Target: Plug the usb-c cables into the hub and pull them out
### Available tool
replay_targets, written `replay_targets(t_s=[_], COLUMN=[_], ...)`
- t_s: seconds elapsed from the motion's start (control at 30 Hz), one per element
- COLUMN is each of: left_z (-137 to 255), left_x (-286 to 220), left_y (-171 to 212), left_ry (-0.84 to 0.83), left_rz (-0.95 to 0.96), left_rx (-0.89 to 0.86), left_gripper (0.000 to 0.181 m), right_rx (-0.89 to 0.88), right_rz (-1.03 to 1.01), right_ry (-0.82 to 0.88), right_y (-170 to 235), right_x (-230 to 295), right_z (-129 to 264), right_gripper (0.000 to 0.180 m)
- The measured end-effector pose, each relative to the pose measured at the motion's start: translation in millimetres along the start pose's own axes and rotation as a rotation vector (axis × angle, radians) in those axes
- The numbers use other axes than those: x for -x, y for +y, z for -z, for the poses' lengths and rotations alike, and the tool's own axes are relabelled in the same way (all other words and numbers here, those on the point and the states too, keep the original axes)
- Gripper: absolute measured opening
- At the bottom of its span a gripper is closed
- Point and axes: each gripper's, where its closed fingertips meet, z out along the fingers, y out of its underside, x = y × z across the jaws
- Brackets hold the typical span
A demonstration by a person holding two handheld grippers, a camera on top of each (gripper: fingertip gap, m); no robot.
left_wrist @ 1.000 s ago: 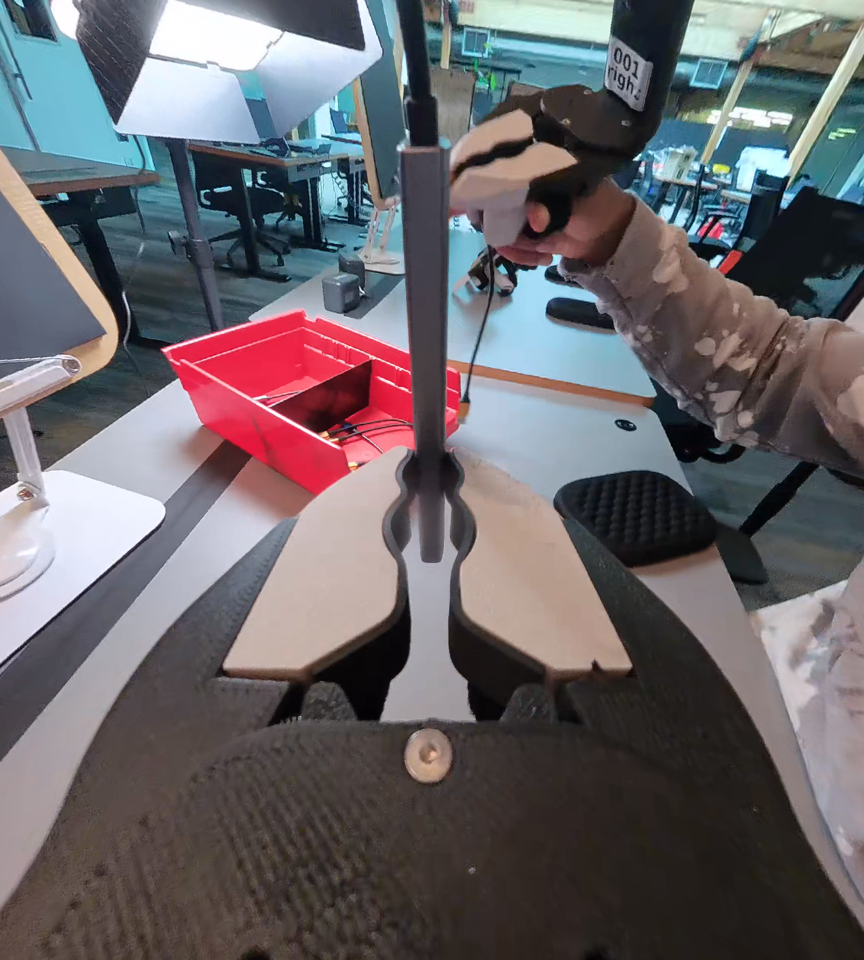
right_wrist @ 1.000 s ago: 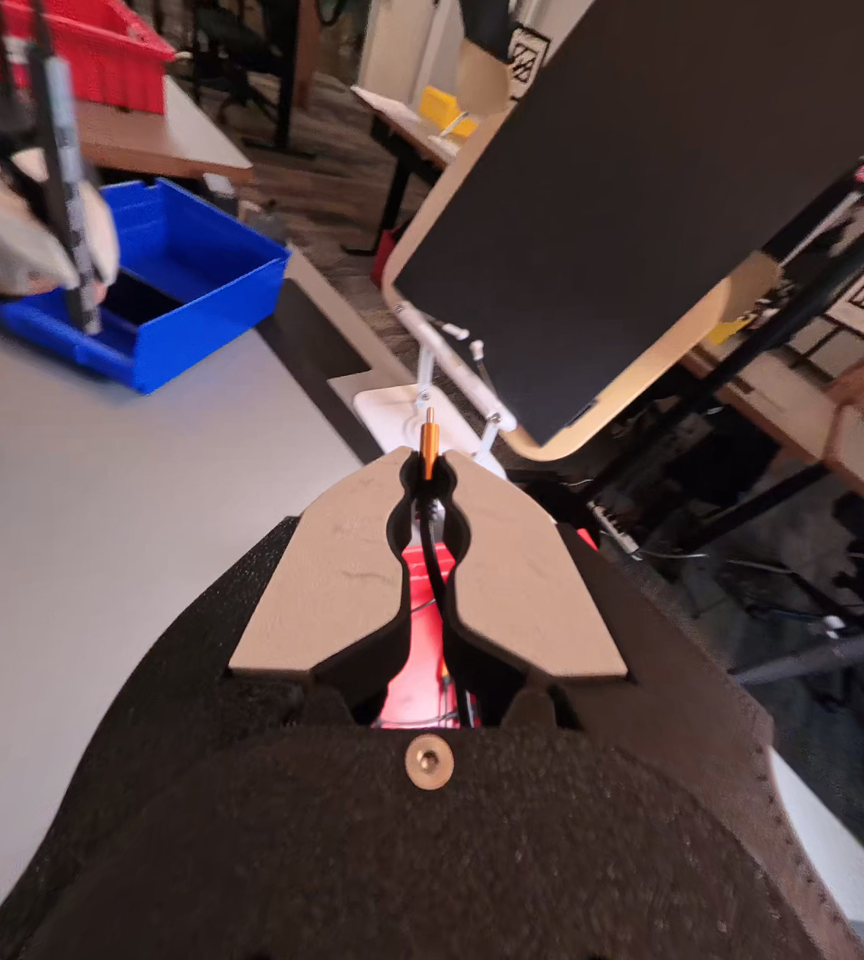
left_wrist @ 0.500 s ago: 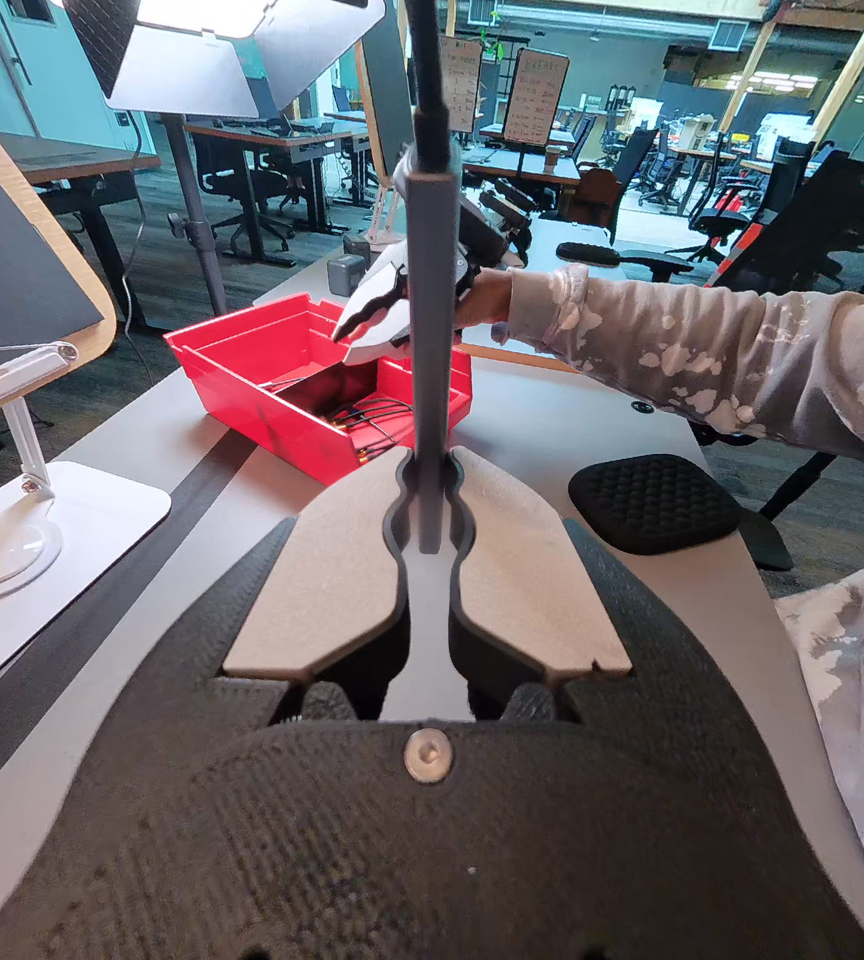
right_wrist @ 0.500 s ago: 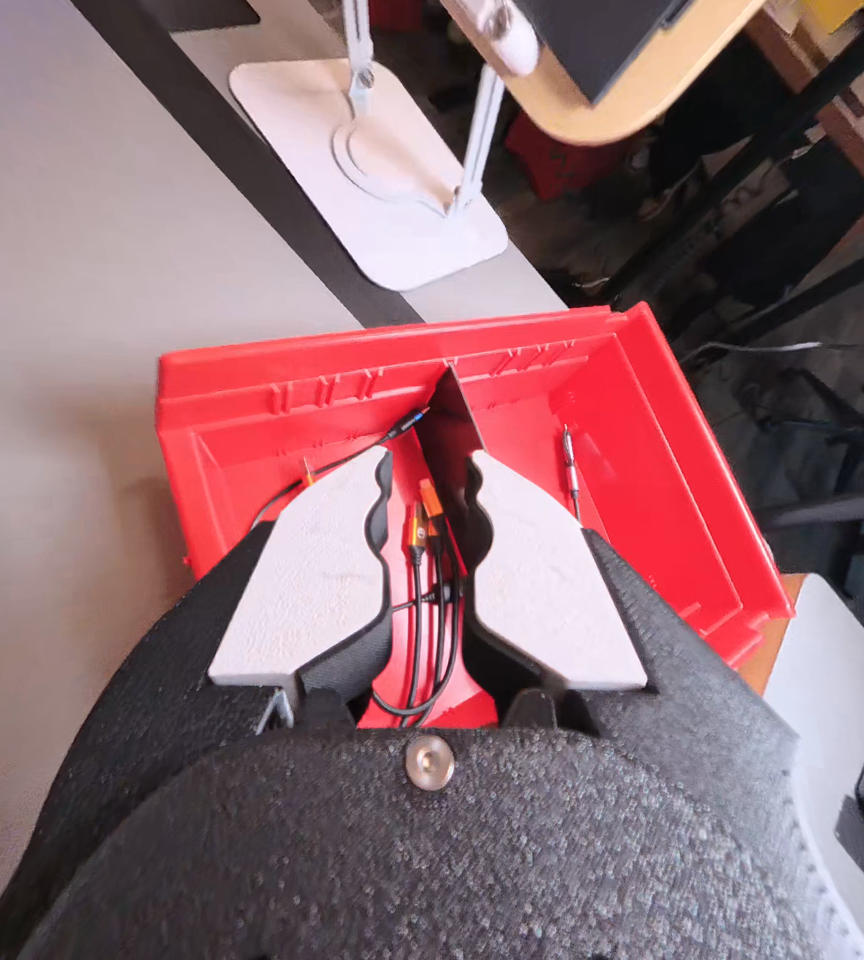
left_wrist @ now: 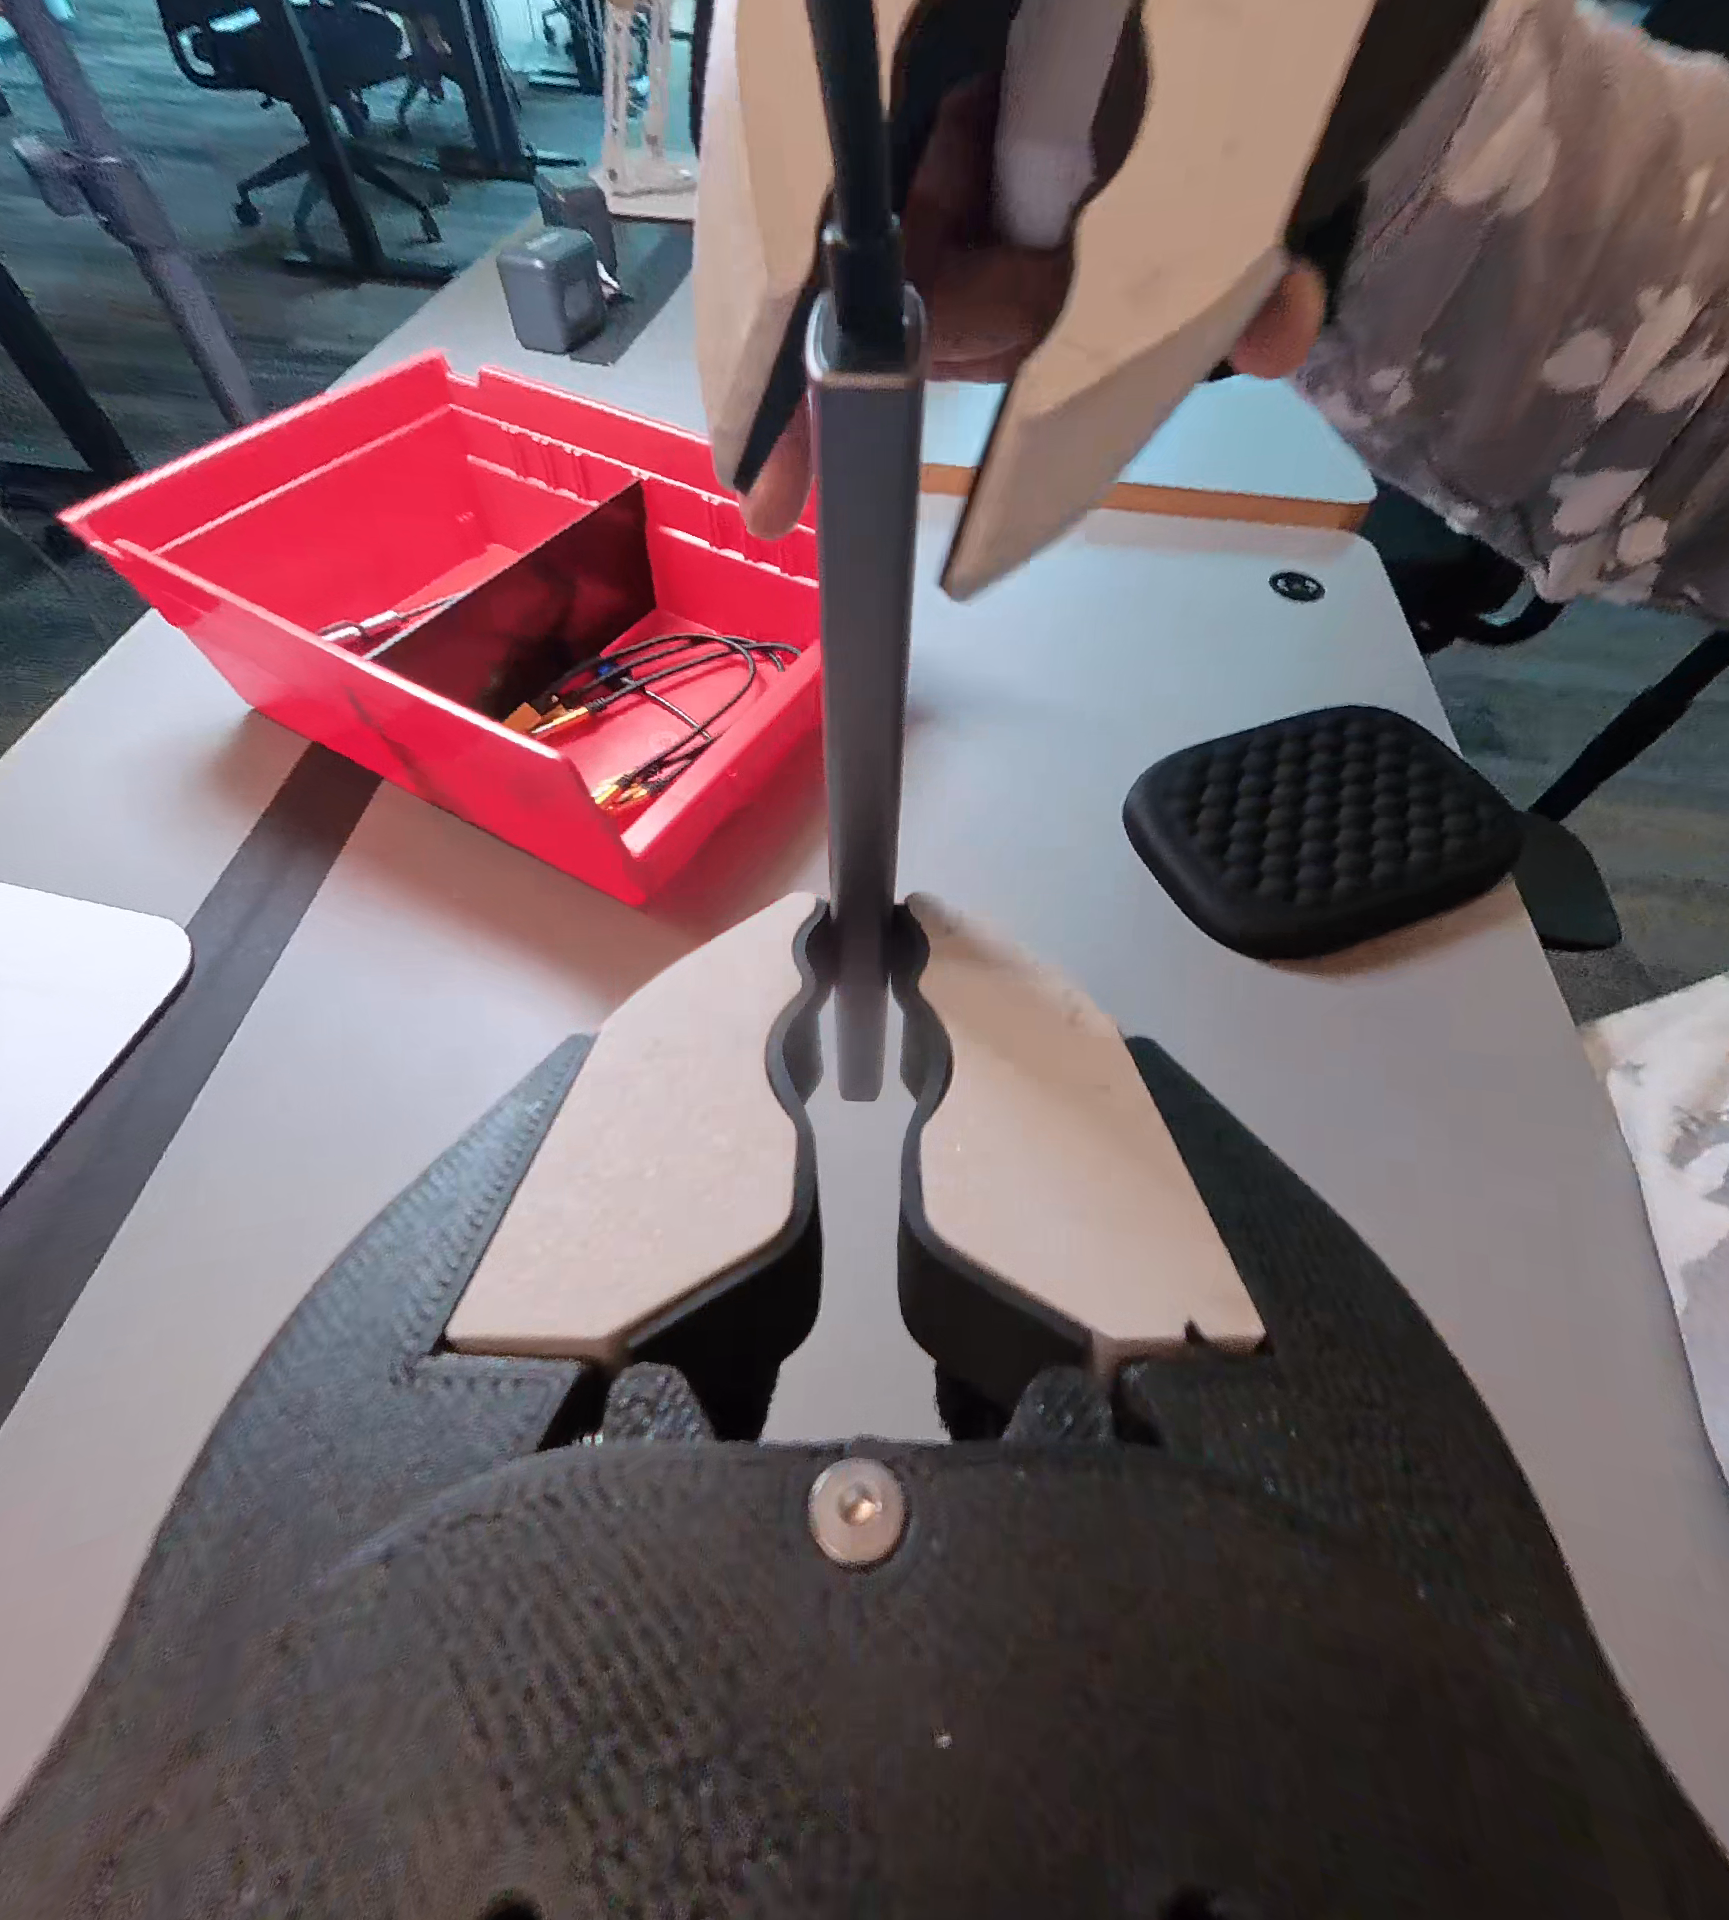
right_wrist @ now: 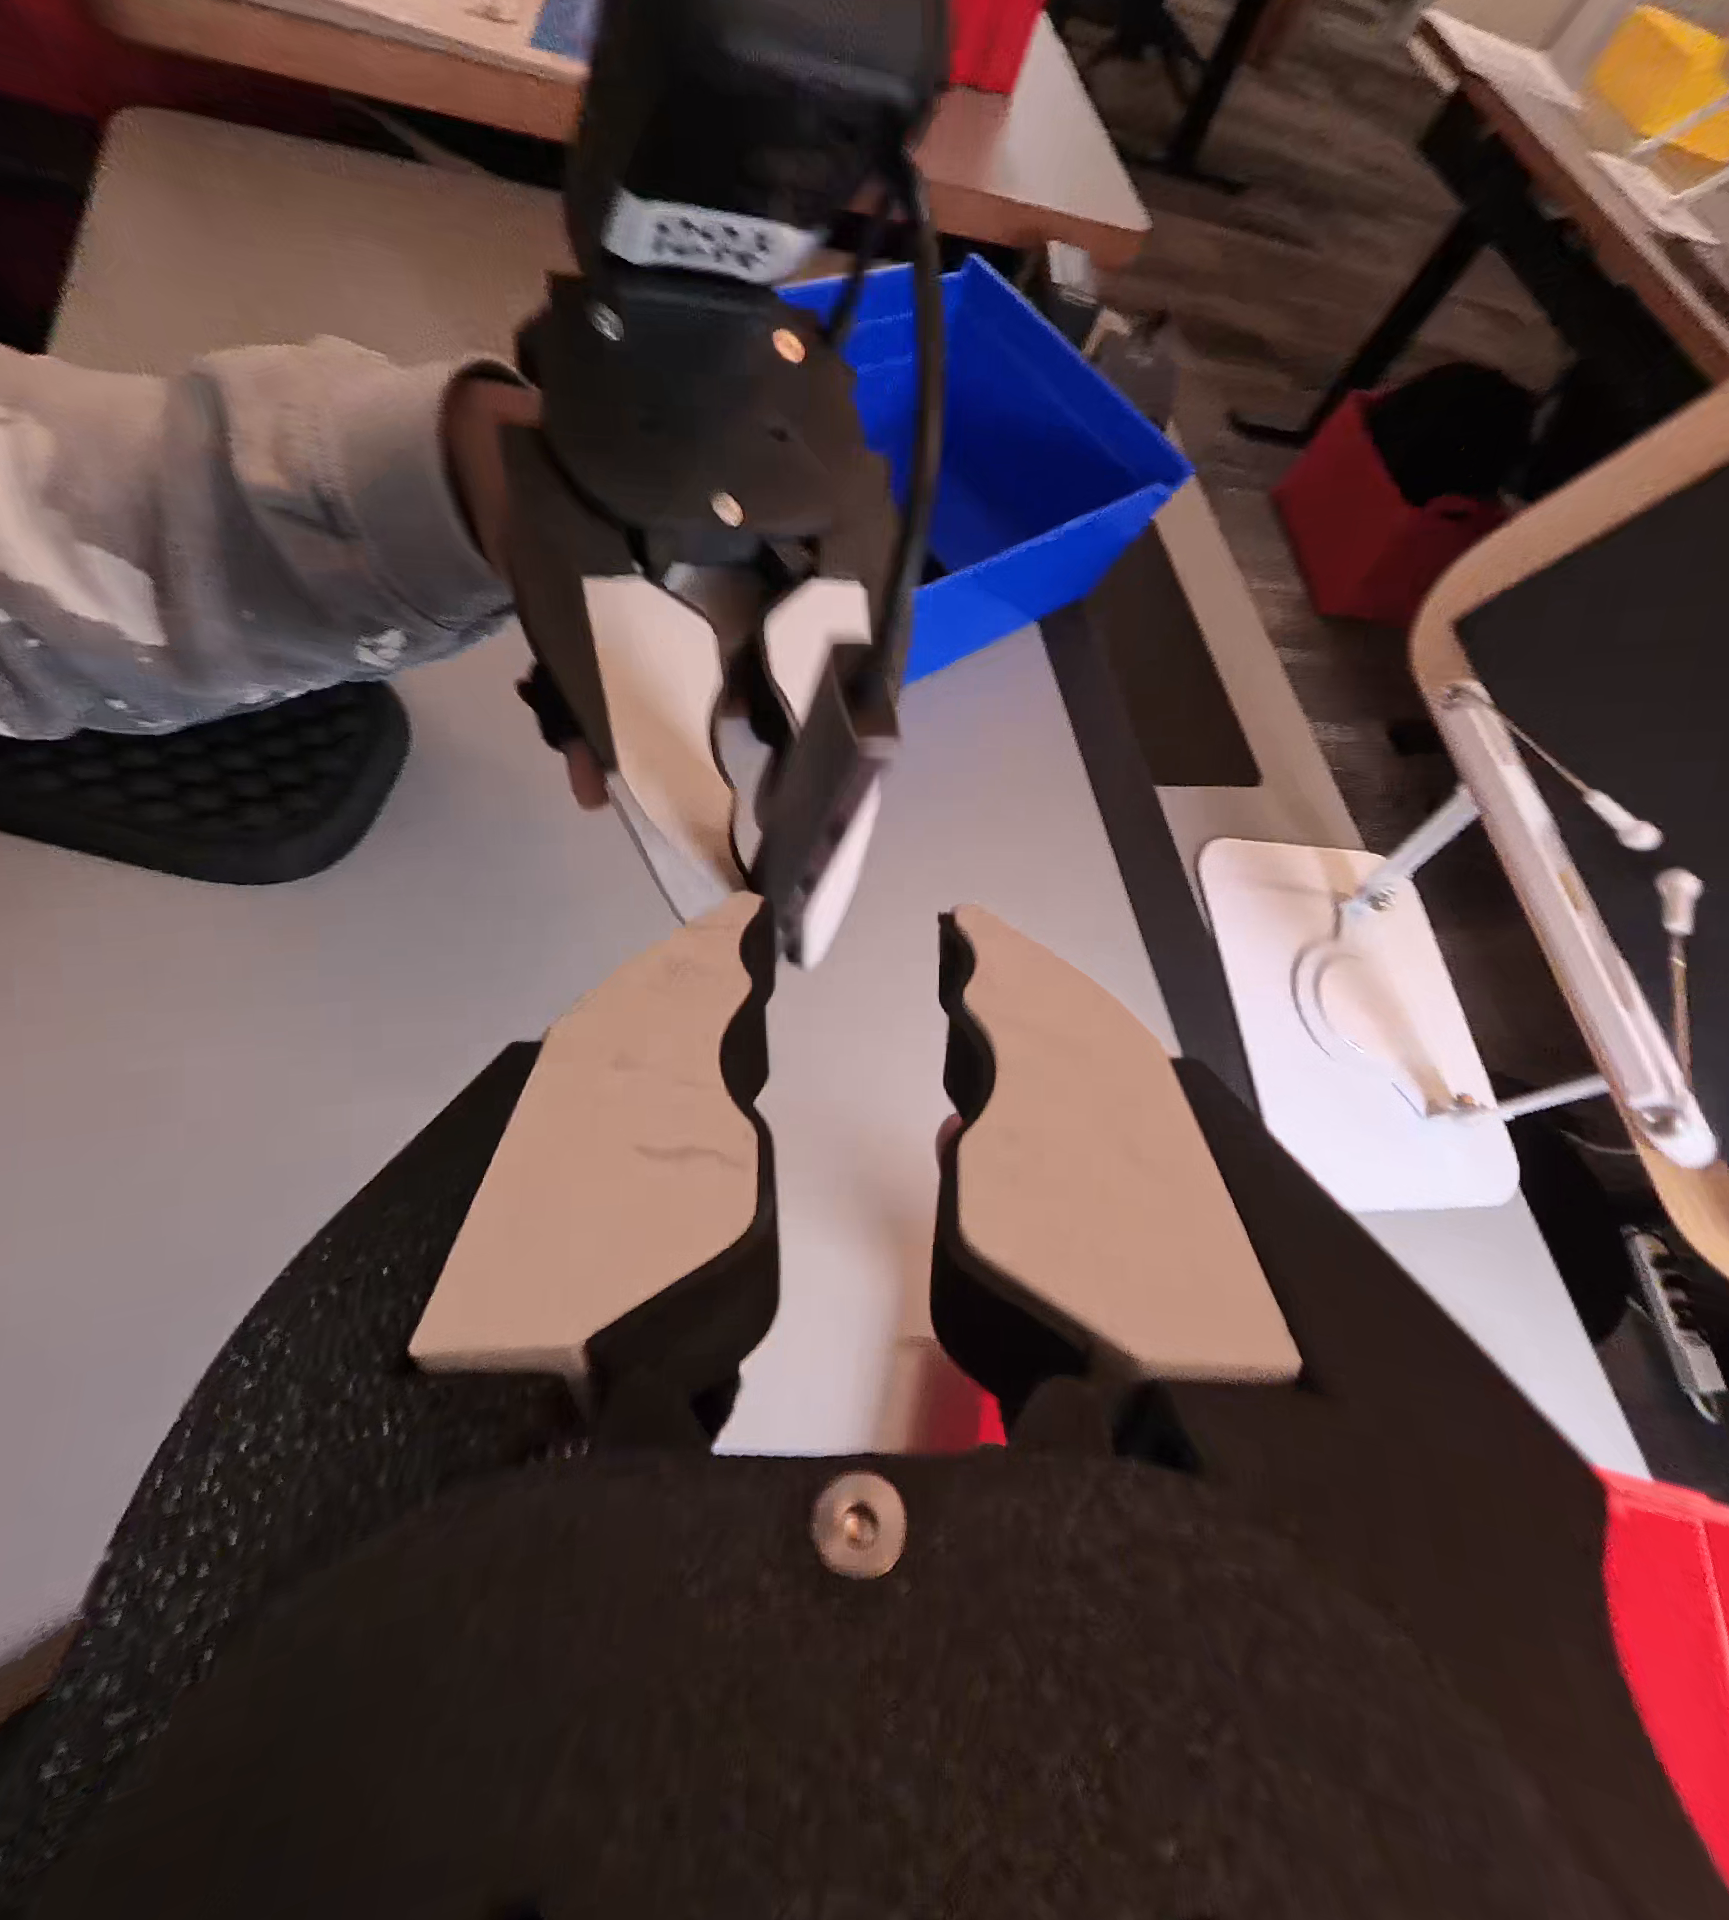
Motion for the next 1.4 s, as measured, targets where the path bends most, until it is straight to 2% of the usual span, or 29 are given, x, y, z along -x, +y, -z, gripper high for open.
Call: replay_targets(t_s=[0.07, 0.17, 0.27, 0.33, 0.4, 0.53, 0.67, 0.8, 0.93, 1.03, 1.17, 1.3, 1.37, 1.4], left_z=[-6.7, -14.3, -16.0, -14.1, -9.6, -1.4, 1.8, 4.4, 7.3, 9.9, 14.8, 21.1, 24.7, 26.4], left_x=[-4.7, -8.5, -5.3, -1.8, 3.6, 8.7, 14.7, 17.4, 19.8, 21.8, 26.6, 34.1, 38.3, 40.2], left_y=[2.9, 8.2, 8.8, 3.1, -3.1, -11.8, -12.9, -13.6, -14.7, -14.8, -14.5, -12.3, -10.8, -10.3], left_ry=[0.011, 0.016, -0.013, -0.035, -0.06, -0.073, -0.107, -0.119, -0.126, -0.133, -0.144, -0.157, -0.165, -0.168], left_rz=[-0.015, -0.037, -0.058, -0.054, -0.043, -0.015, -0.017, -0.014, -0.01, -0.01, -0.003, 0.014, 0.023, 0.028], left_rx=[0.025, 0.061, 0.057, 0.015, -0.032, -0.103, -0.116, -0.124, -0.133, -0.135, -0.143, -0.152, -0.158, -0.161], left_gripper=[0.01, 0.01, 0.011, 0.02, 0.031, 0.034, 0.035, 0.035, 0.035, 0.034, 0.034, 0.034, 0.034, 0.034], right_rx=[0.025, 0.095, 0.105, 0.096, 0.093, 0.067, 0.113, 0.239, 0.509, 0.699, 0.802, 0.788, 0.788, 0.787], right_rz=[0.017, 0.051, 0.033, 0.023, 0.014, -0.029, -0.066, -0.094, -0.092, -0.084, -0.117, -0.159, -0.219, -0.26], right_ry=[-0.023, -0.017, -0.038, -0.025, 0.019, 0.161, 0.42, 0.675, 0.875, 0.952, 0.924, 0.822, 0.741, 0.693], right_y=[-6.8, -4.7, -3.9, -5.1, -4.7, -5.1, 9.8, 53.0, 129.9, 191.7, 255.4, 285.1, 293.6, 295.9], right_x=[9.4, 12.3, 15.6, 12.8, 1.5, -37.4, -97.9, -159.8, -208.0, -230.0, -240.4, -240.2, -234.0, -229.4], right_z=[-5.7, -11.6, -11.3, -6.9, 1.2, 28.9, 69.4, 110.5, 137.3, 142.9, 119.3, 80.1, 64.0, 57.3], right_gripper=[0.032, 0.018, 0.013, 0.01, 0.01, 0.01, 0.01, 0.01, 0.01, 0.01, 0.01, 0.012, 0.02, 0.029])
